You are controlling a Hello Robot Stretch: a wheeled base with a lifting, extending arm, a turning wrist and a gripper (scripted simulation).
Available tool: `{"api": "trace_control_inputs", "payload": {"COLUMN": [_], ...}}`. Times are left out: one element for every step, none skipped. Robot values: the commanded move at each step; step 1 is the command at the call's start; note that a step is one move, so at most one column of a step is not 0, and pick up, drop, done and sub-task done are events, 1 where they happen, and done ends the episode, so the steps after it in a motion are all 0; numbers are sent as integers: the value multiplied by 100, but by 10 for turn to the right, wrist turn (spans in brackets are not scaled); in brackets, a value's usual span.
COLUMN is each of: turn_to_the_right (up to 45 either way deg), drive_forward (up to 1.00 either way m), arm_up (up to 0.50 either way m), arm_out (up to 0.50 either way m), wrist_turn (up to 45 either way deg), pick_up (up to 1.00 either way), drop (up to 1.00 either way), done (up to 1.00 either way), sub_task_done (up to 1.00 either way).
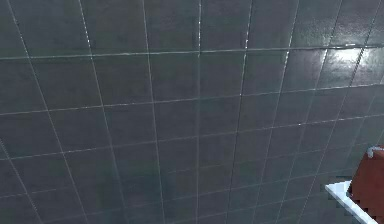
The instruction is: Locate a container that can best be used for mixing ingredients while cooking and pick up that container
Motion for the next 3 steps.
{"api": "trace_control_inputs", "payload": {"turn_to_the_right": [0, 0, 0], "drive_forward": [0, 0, 0], "arm_up": [0, 10, 0], "arm_out": [0, 0, 0], "wrist_turn": [0, 0, 0], "pick_up": [100, 0, 0], "drop": [0, 0, 0], "done": [0, 0, 100], "sub_task_done": [0, 0, 0]}}
